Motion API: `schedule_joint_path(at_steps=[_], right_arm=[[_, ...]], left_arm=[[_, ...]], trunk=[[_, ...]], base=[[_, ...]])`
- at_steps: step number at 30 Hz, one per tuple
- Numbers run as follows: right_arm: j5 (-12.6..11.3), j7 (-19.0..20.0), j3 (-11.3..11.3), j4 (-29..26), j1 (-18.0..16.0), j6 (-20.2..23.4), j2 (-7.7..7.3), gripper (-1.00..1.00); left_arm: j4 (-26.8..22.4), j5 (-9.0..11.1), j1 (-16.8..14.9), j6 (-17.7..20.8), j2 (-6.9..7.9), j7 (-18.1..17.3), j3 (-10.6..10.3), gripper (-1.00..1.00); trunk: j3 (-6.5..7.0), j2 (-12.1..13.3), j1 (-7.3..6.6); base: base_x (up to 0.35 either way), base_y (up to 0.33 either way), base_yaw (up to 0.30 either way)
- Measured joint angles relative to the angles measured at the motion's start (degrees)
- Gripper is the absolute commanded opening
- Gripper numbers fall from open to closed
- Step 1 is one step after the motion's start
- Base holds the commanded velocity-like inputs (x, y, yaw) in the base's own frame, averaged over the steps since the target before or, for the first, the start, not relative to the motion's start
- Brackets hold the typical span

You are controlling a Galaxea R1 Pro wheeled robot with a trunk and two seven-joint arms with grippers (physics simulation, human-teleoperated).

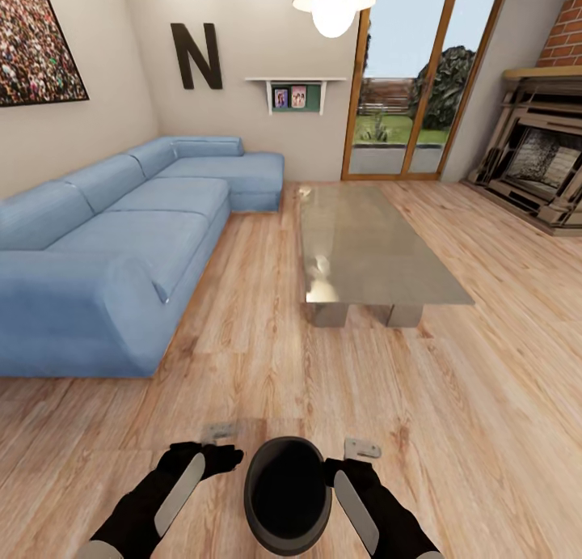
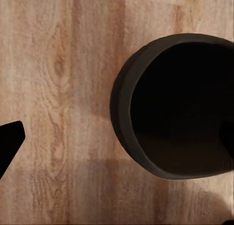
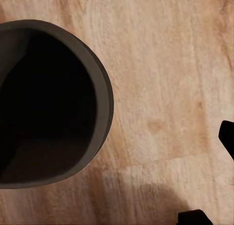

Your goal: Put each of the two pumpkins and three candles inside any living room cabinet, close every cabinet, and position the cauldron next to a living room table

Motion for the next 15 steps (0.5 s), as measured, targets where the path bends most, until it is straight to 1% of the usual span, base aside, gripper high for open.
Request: schedule_joint_path(at_steps=[2, 4, 5, 7, 8, 10, 12, 15], right_arm=[[-0.01, 0.02, -0.04, 0.01, 0.0, 0.0, 0.0, 1.0], [-0.01, 0.03, -0.05, 0.02, 0.0, 0.04, 0.0, 1.0], [-0.01, 0.03, -0.04, 0.02, 0.0, 0.05, 0.0, 1.0], [-0.01, 0.03, -0.04, 0.02, 0.0, 0.07, 0.0, 1.0], [-0.01, 0.03, -0.05, 0.02, 0.0, 0.07, -0.01, 1.0], [-0.01, 0.03, -0.06, 0.02, 0.0, 0.08, 0.0, 1.0], [-0.01, 0.09, -0.06, 0.02, 0.0, 0.06, 0.0, 1.0], [-0.01, 0.28, -0.07, 0.02, 0.0, 0.0, 0.0, 1.0]], left_arm=[[-0.42, -0.02, -0.06, 0.2, -1.4, 0.02, -0.01, 1.0], [-0.56, 0.04, -0.12, 0.27, -3.11, 1.17, -0.13, 1.0], [-0.49, 0.08, -0.16, 0.34, -3.94, 2.48, -0.13, 1.0], [-0.21, 0.33, -0.19, 0.37, -5.14, 5.77, -0.12, 1.0], [-0.06, 0.53, -0.2, 0.38, -5.55, 6.91, -0.09, 1.0], [1.13, 0.88, -0.21, 0.26, -6.03, 8.09, -0.06, 1.0], [2.82, 0.86, -0.21, -0.01, -6.27, 8.55, -0.08, 1.0], [3.53, 0.74, -0.49, -0.16, -6.29, 8.8, -0.05, 1.0]], trunk=[[-0.36, -0.8, 0.44], [-0.72, -1.6, 0.88], [-0.9, -2.01, 1.1], [-1.26, -2.81, 1.54], [-1.44, -3.21, 1.76], [-1.8, -4.01, 2.2], [-2.16, -4.81, 2.64], [-2.69, -6.02, 3.3]], base=[[0.0, 0.0, 0.0], [0.0, 0.0, 0.0], [0.0, 0.0, 0.0], [0.0, 0.0, 0.0], [0.0, 0.0, 0.0], [0.0, 0.0, 0.0], [0.0, 0.0, 0.0], [0.0, 0.0, 0.0]])
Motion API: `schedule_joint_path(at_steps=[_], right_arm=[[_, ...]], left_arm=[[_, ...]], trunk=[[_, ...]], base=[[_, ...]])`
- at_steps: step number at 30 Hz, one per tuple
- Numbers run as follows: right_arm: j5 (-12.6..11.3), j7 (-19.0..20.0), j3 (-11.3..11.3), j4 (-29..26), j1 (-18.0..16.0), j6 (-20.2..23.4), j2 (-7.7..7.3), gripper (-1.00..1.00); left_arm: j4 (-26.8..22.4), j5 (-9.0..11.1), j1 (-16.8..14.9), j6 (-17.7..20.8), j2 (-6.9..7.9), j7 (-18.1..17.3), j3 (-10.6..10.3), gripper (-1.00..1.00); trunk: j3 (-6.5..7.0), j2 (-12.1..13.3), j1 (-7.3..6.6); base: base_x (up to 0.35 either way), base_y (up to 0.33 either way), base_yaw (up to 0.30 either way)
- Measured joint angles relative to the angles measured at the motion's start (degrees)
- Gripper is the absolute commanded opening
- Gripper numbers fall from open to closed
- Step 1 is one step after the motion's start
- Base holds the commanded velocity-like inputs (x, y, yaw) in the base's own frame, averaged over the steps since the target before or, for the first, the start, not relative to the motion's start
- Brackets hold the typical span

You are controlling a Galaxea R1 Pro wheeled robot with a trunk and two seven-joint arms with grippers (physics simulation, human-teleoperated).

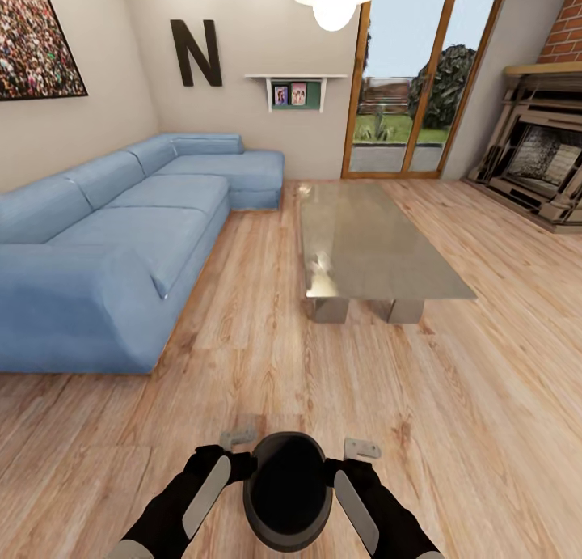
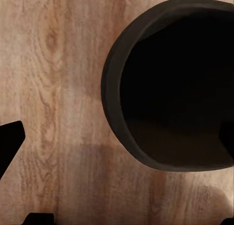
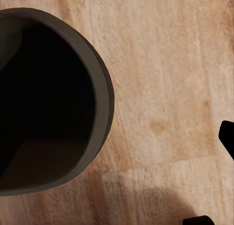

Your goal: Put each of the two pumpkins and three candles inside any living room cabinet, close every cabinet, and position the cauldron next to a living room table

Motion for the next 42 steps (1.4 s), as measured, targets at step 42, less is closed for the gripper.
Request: schedule_joint_path(at_steps=[42], right_arm=[[0.08, 5.28, -0.01, 1.59, 0.0, -0.59, -0.09, 1.0]], left_arm=[[0.99, 0.23, -0.24, -0.26, -0.71, -2.59, -0.15, 1.0]], trunk=[[-7.54, -16.85, 9.23]], base=[[0.0, 0.0, 0.0]])
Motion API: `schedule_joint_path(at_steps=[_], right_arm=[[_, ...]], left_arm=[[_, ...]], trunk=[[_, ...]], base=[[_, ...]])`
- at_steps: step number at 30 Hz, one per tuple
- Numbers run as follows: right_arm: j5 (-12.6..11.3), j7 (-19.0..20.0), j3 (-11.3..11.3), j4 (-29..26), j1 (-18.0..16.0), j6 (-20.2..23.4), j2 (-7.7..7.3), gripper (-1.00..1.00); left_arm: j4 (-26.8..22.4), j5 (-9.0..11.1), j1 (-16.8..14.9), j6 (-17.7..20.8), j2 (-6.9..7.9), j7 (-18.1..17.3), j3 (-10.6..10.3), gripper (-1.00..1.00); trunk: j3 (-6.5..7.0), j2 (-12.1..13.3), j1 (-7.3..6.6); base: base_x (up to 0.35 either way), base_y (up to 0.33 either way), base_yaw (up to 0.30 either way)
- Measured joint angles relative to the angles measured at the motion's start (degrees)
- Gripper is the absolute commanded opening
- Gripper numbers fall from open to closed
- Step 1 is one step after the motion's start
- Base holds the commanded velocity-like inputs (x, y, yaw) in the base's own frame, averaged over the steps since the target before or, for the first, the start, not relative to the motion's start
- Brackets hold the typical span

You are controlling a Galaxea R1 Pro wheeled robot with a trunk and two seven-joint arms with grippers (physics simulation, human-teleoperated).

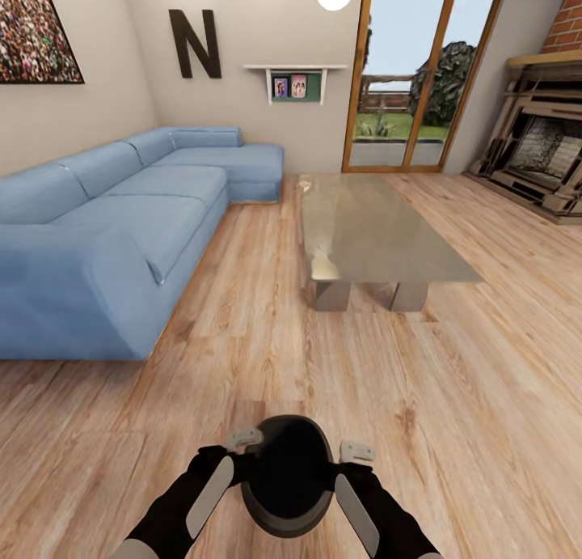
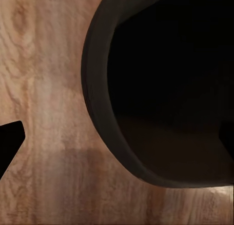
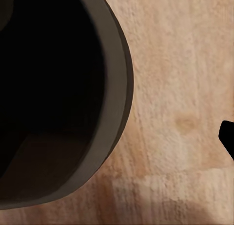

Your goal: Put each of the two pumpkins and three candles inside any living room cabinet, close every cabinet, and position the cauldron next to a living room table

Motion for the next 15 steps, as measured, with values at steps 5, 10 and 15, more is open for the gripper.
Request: schedule_joint_path(at_steps=[5, 10, 15], right_arm=[[0.0, 0.04, 0.0, 0.06, 0.0, -0.01, 0.0, 1.0], [0.0, 0.05, 0.0, 0.09, 0.0, -0.01, 0.0, 1.0], [0.05, 0.04, 0.03, 0.06, 0.0, -0.28, 0.0, 1.0]], left_arm=[[0.0, -0.41, -0.01, -0.04, 0.04, -2.34, -0.02, 1.0], [0.0, -0.52, -0.01, -0.09, 0.06, -2.6, 0.01, 1.0], [0.0, -0.59, -0.01, -0.1, 0.05, -2.6, 0.01, 1.0]], trunk=[[-0.9, -2.01, 1.1], [-1.8, -4.01, 2.2], [-2.69, -6.02, 3.3]], base=[[0.0, 0.0, 0.0], [0.0, 0.0, 0.0], [0.0, 0.0, 0.0]])
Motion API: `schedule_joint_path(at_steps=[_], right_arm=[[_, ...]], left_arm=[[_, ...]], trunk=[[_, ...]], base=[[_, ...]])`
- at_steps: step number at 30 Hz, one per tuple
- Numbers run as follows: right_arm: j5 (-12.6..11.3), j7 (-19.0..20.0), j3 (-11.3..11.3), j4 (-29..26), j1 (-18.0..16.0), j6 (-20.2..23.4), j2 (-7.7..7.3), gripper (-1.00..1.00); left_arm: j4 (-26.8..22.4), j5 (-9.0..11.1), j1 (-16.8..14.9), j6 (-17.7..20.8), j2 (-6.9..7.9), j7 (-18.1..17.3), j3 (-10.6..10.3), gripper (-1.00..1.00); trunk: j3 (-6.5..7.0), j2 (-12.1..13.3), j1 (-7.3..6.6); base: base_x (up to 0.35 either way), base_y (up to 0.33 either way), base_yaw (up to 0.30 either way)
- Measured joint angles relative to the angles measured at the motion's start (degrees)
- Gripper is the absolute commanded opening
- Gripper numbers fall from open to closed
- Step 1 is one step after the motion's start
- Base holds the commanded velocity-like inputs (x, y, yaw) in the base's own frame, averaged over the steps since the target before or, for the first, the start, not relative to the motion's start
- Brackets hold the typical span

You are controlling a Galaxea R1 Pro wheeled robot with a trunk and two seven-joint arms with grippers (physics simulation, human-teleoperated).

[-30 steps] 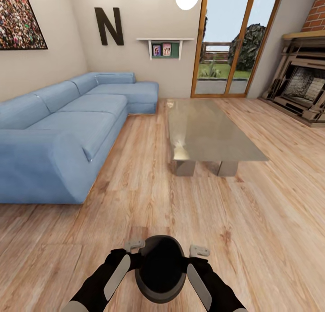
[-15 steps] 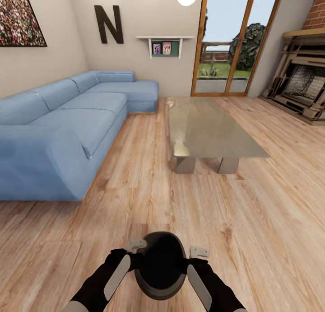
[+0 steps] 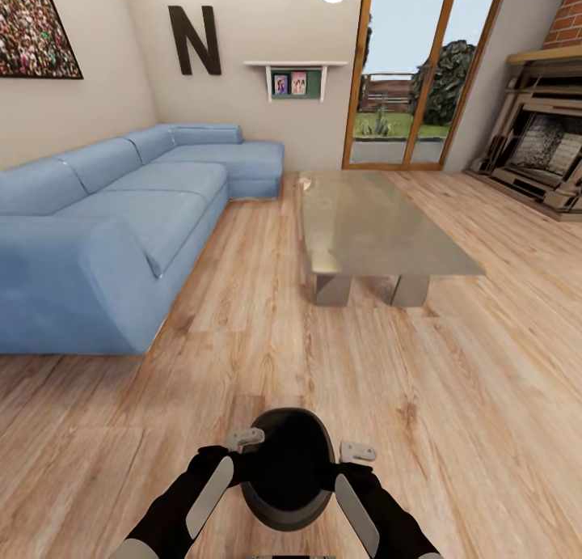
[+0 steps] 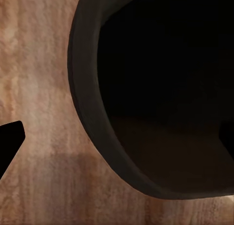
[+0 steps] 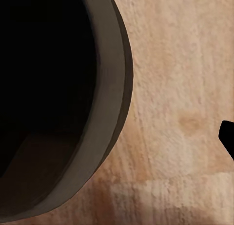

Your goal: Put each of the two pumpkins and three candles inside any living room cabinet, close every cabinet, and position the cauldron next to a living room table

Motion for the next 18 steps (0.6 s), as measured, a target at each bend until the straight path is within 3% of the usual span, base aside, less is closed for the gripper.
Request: schedule_joint_path(at_steps=[8, 18], right_arm=[[-0.04, 0.02, 0.01, 0.02, 0.0, -0.16, 0.0, 1.0], [-0.08, 0.04, -0.02, 0.1, 0.0, -0.59, 0.0, 1.0]], left_arm=[[0.0, -0.02, 0.03, 0.0, -0.01, -0.02, 0.0, 1.0], [0.0, -0.02, 0.01, 0.0, 0.0, -0.06, 0.0, 1.0]], trunk=[[-0.36, -0.82, 0.44], [-2.15, -4.81, 2.64]], base=[[0.0, 0.0, 0.0], [0.0, 0.0, 0.0]])
